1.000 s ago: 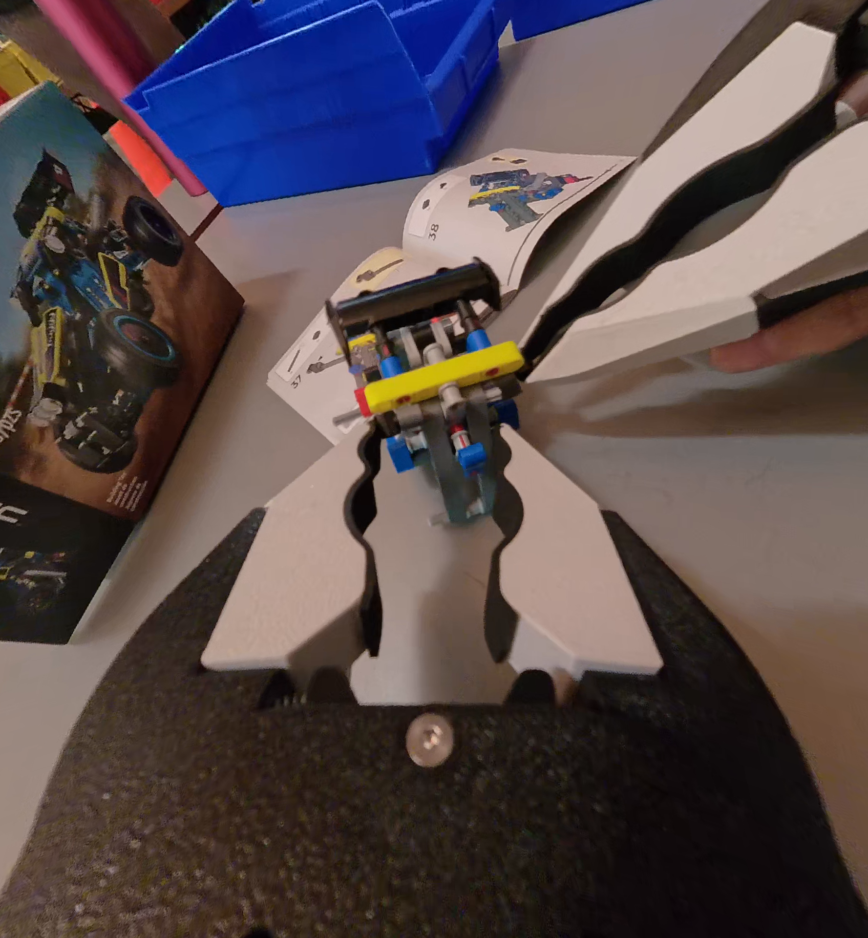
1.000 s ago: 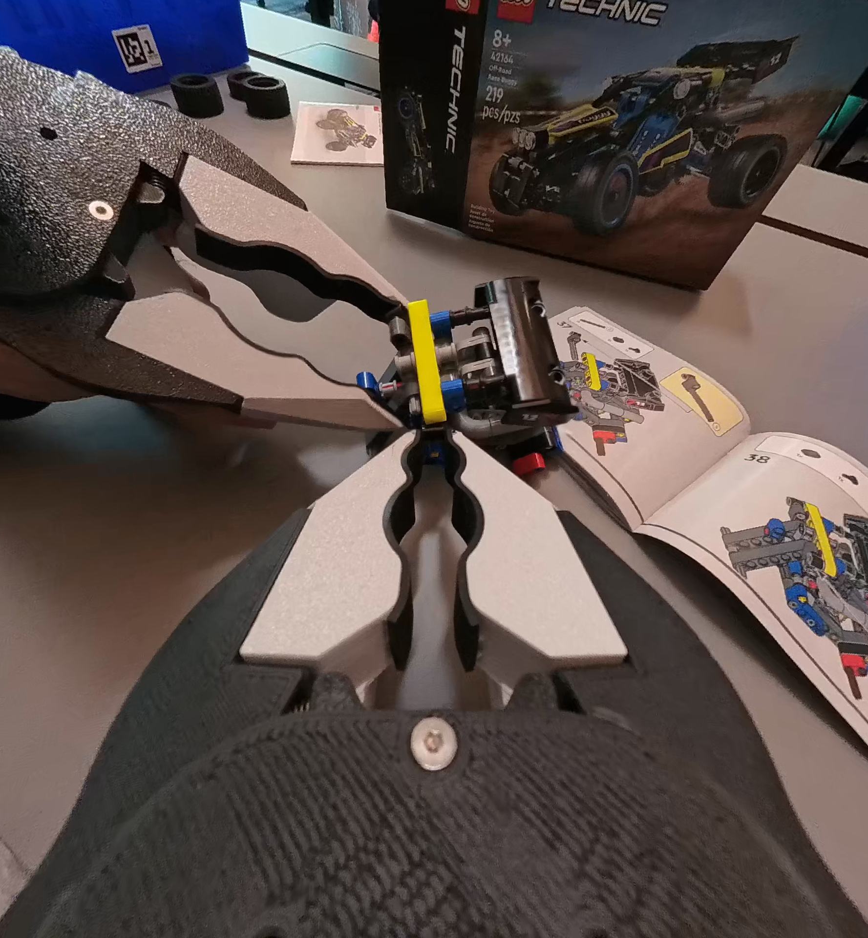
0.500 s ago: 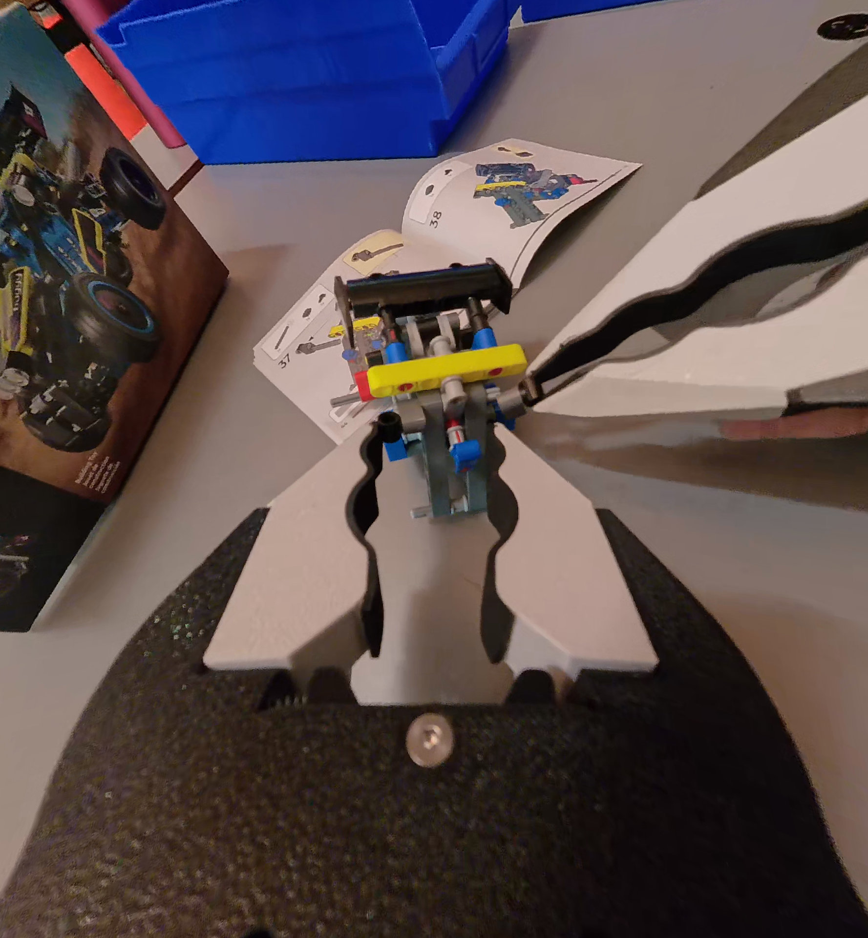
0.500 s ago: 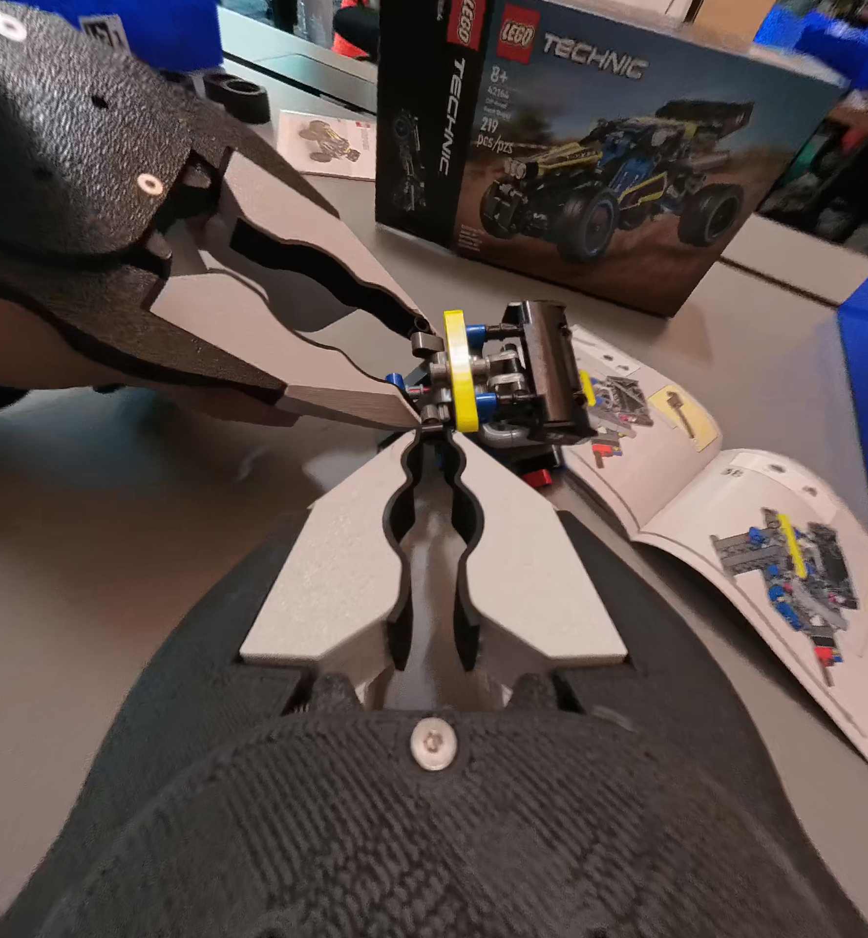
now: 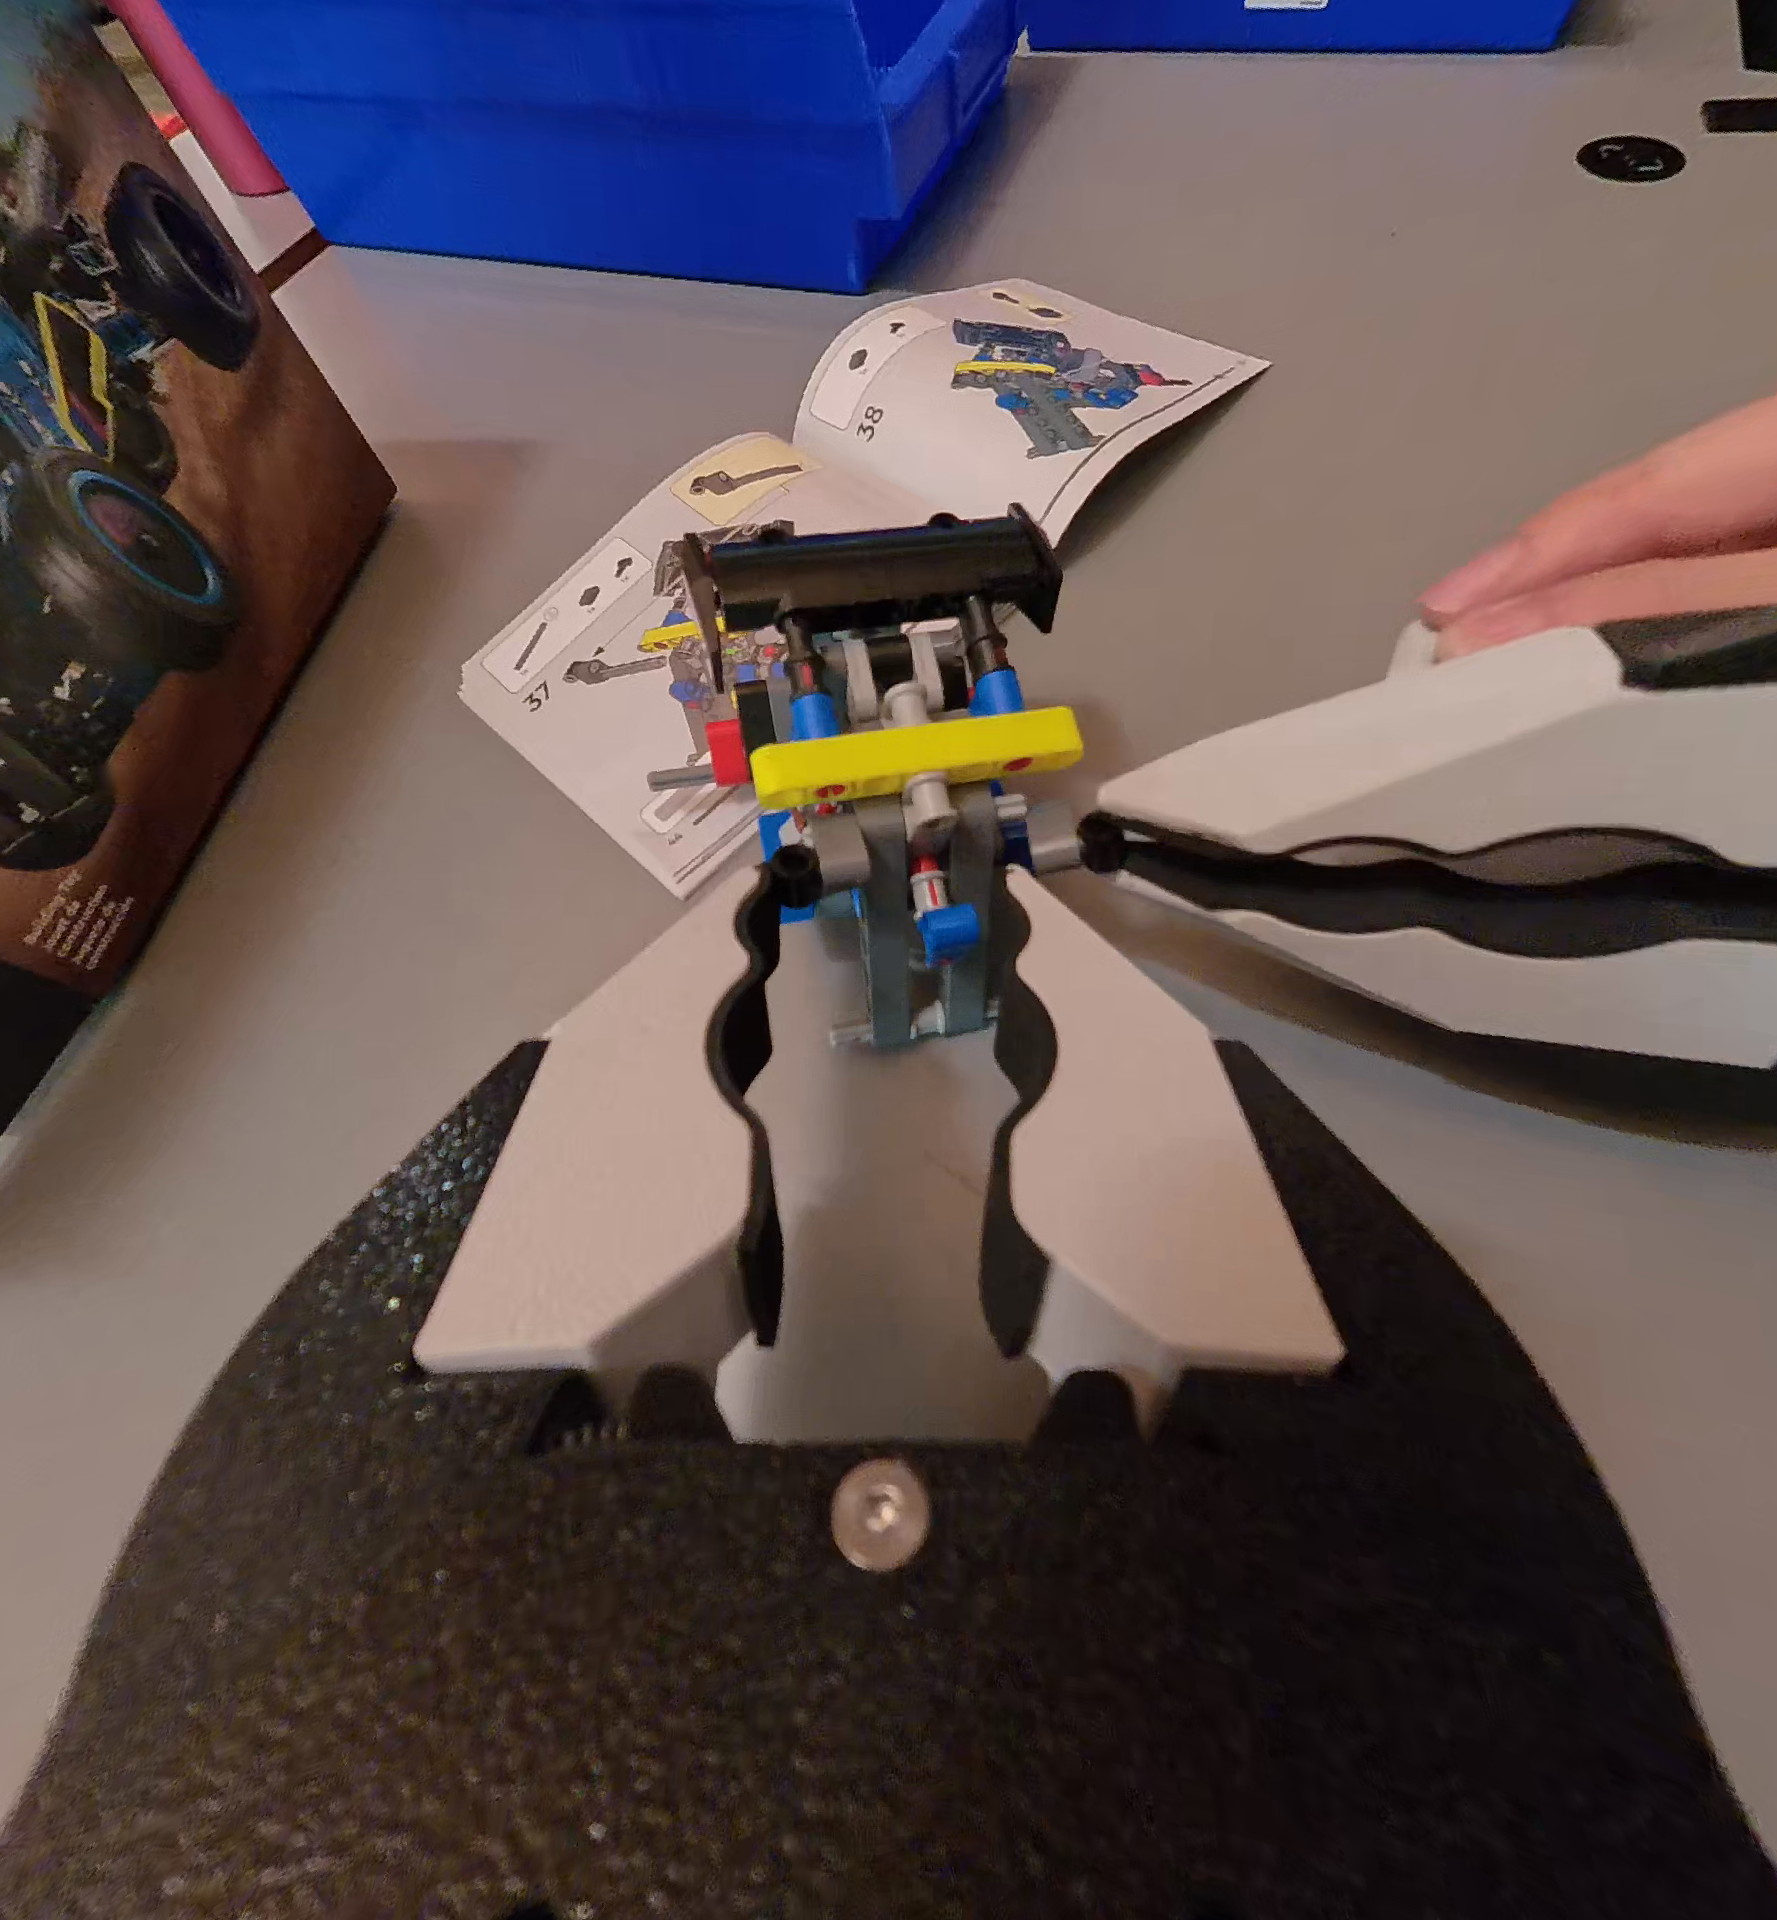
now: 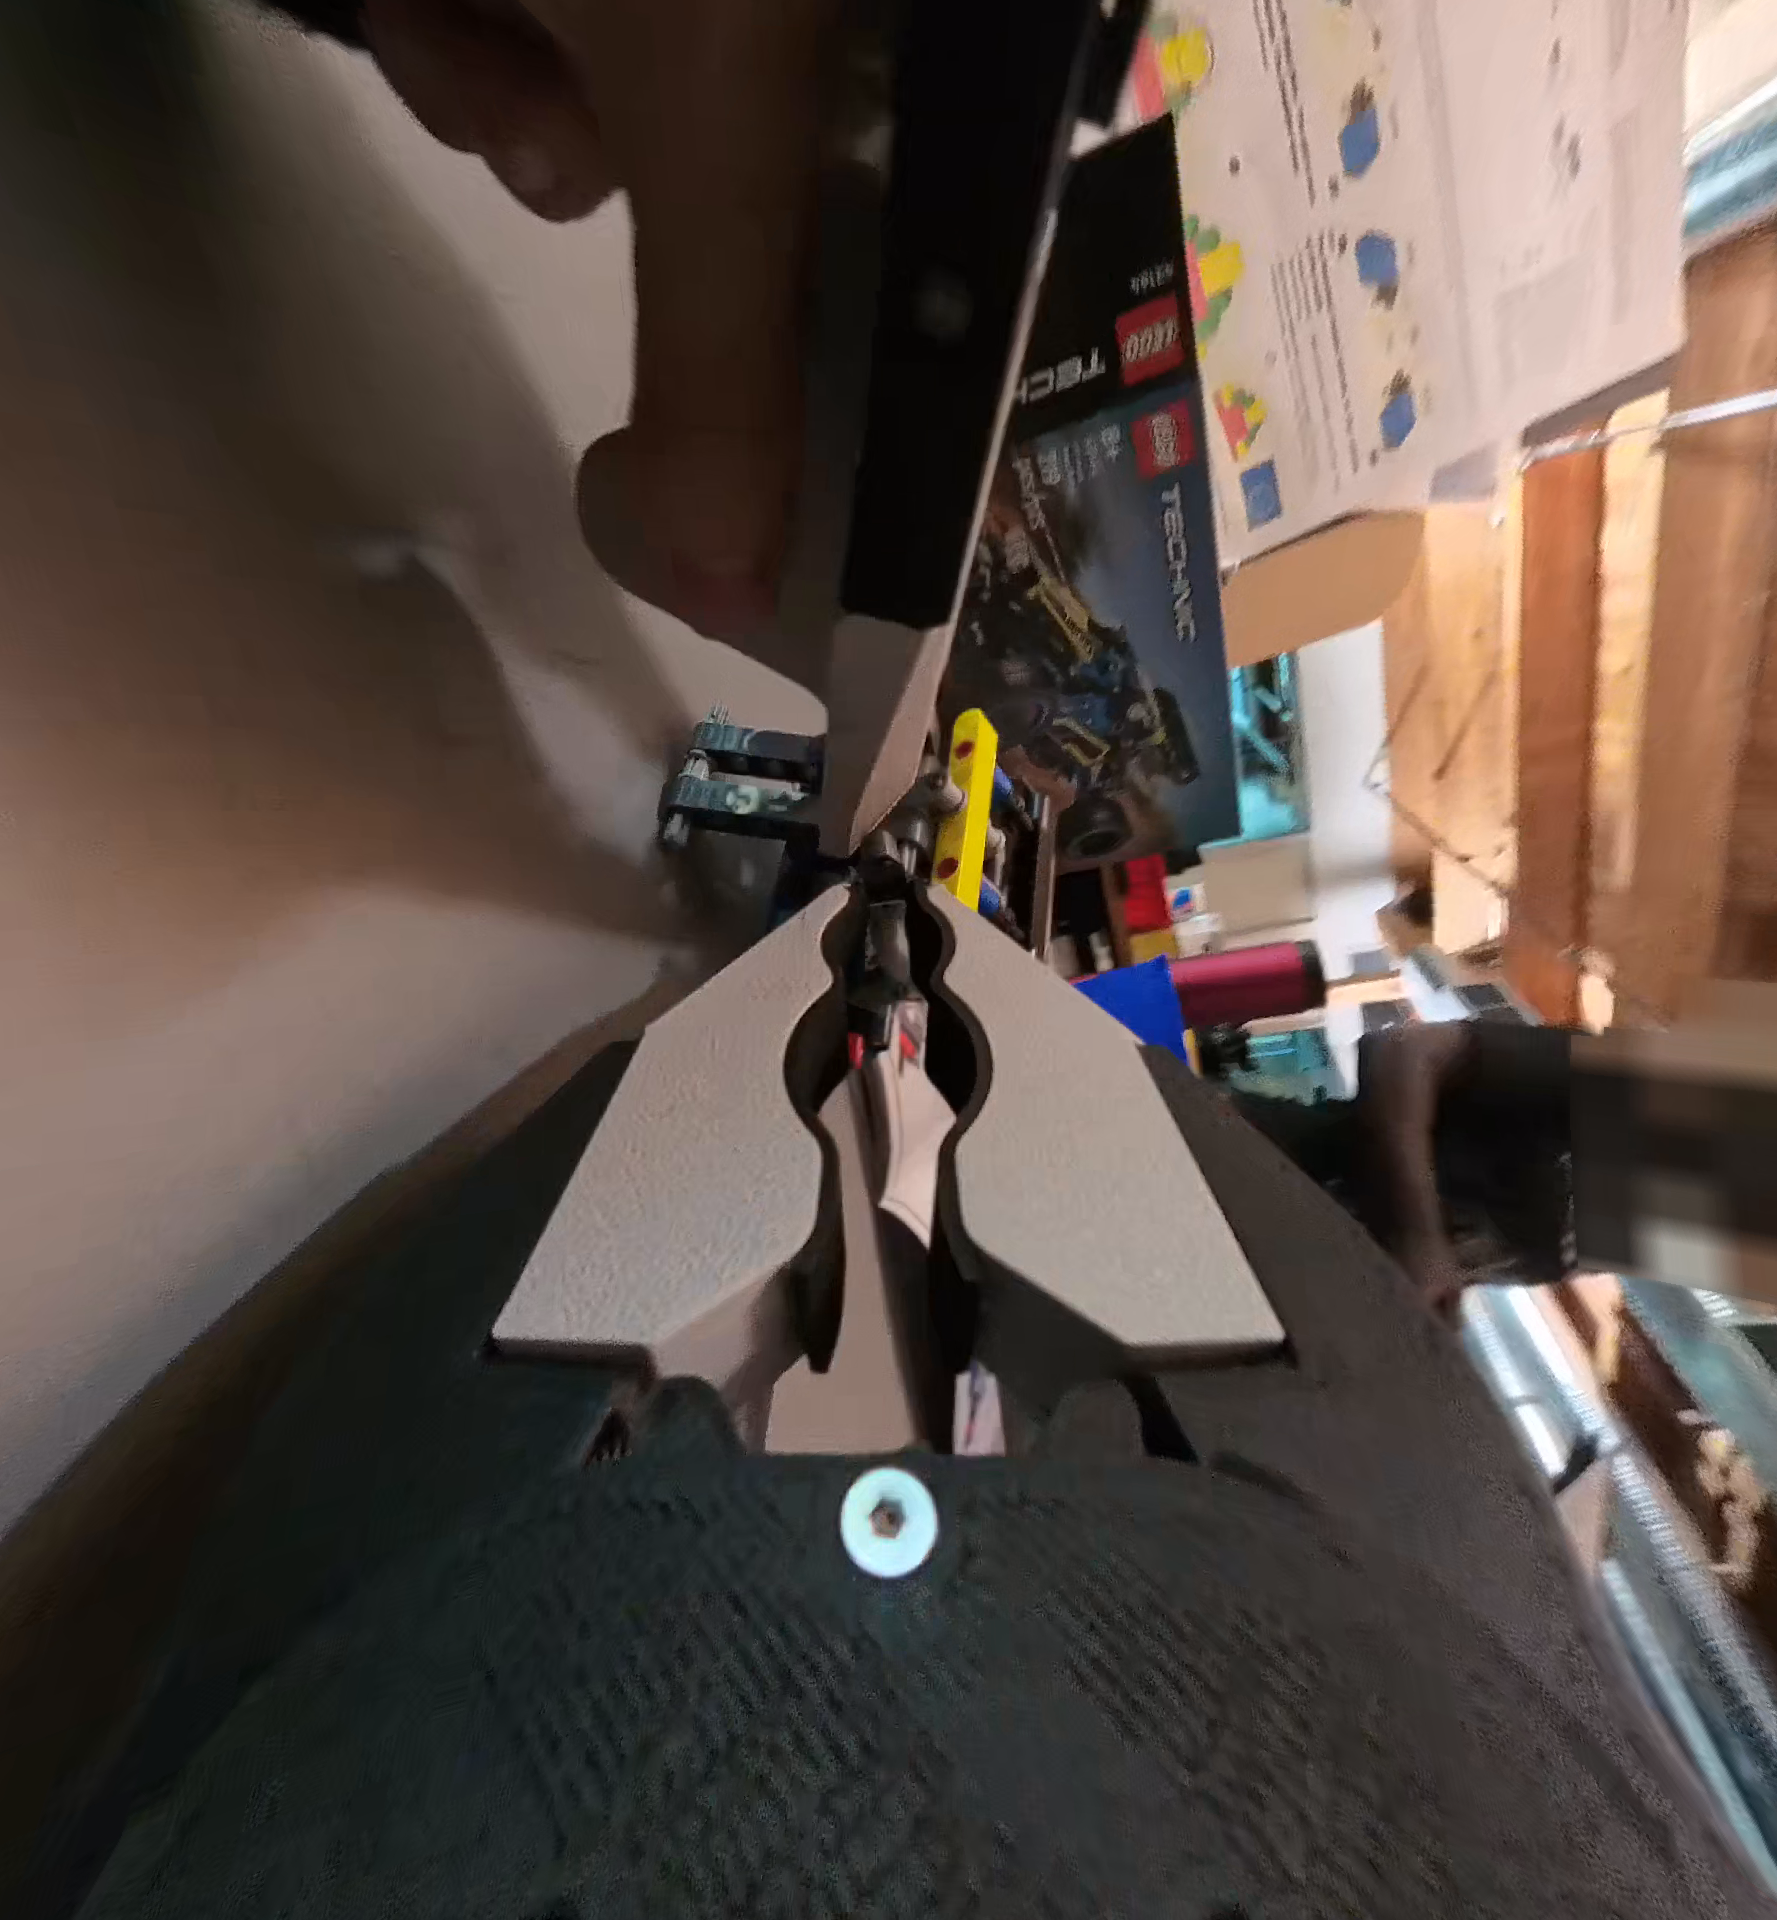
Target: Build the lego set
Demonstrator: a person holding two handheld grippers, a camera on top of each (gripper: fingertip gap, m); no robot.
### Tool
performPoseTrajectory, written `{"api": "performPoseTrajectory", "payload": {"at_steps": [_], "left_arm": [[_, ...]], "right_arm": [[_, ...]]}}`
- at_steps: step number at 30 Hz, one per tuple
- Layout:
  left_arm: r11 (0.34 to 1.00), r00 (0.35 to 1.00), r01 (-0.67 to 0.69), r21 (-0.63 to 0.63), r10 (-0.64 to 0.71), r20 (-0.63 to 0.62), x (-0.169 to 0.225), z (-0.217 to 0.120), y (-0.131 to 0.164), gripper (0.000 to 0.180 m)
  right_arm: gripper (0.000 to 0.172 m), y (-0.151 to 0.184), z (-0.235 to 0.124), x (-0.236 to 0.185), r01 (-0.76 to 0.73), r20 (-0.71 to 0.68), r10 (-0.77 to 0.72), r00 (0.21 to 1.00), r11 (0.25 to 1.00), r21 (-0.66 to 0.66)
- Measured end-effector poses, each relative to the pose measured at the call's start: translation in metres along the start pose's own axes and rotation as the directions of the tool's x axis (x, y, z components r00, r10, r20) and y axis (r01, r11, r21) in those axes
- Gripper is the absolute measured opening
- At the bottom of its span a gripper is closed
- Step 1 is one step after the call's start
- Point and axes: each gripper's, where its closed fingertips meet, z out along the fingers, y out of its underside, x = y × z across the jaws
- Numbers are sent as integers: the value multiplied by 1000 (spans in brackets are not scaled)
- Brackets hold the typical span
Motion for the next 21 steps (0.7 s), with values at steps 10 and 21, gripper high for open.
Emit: {"api": "performPoseTrajectory", "payload": {"at_steps": [10, 21], "left_arm": [[1000, 1000, 3, 0, -3, -28, -1, -2, 2, 37], [1000, 1000, -8, 0, 8, -28, -1, -1, 4, 37]], "right_arm": [[5, -6, 0, 6, 30, -40, -28, 999, 998, 60], [4, -5, -1, 1, 24, -12, -23, 1000, 998, 54]]}}
